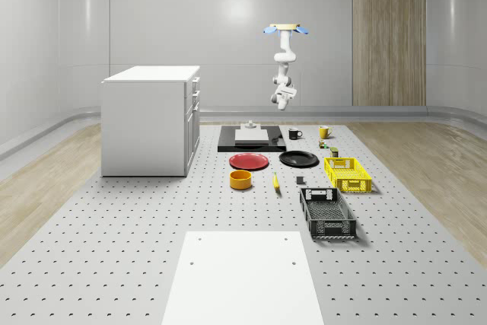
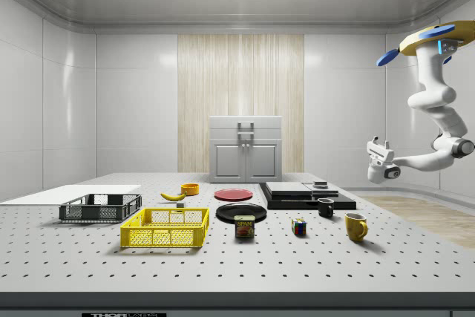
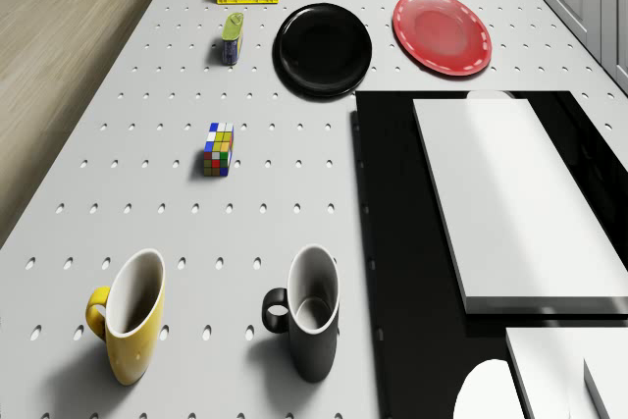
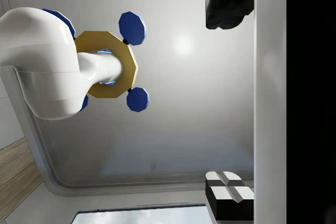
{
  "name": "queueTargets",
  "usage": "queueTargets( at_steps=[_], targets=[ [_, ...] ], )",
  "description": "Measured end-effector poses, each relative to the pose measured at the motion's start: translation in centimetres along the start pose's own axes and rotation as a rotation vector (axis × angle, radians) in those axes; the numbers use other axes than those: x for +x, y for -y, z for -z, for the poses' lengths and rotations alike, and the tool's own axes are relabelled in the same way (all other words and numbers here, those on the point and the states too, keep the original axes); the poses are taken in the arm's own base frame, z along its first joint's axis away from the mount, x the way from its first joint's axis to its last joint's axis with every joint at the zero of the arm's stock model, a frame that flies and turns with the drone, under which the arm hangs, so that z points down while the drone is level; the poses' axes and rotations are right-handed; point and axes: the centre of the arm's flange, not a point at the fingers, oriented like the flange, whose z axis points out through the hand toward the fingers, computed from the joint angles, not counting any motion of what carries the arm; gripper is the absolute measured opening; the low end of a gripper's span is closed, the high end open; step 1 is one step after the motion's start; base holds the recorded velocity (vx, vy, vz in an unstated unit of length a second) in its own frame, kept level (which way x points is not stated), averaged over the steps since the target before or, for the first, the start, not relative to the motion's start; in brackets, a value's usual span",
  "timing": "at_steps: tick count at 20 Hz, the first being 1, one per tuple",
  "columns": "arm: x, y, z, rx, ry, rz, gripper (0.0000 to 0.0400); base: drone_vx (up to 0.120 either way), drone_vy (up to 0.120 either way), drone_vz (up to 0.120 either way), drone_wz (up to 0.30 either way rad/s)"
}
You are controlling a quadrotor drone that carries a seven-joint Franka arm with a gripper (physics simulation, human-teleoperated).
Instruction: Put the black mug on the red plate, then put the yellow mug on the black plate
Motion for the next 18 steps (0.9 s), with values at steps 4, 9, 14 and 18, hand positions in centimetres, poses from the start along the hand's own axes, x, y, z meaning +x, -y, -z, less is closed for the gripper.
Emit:
queueTargets(
  at_steps=[4, 9, 14, 18],
  targets=[
    [-2.3, 2.2, -0.6, -0.229, -0.232, 0.007, 0.04, 0.12, 0.0, -0.08, 0.0],
    [-6.1, 5.9, -5.0, -0.731, -0.734, 0.021, 0.04, 0.12, 0.0, -0.12, 0.0],
    [-6.9, 6.5, -12.9, -1.319, -1.317, 0.037, 0.04, 0.12, 0.0, -0.12, 0.0],
    [-5.4, 4.9, -16.7, -1.635, -1.632, 0.048, 0.04, 0.12, 0.0, -0.12, 0.0]
  ],
)
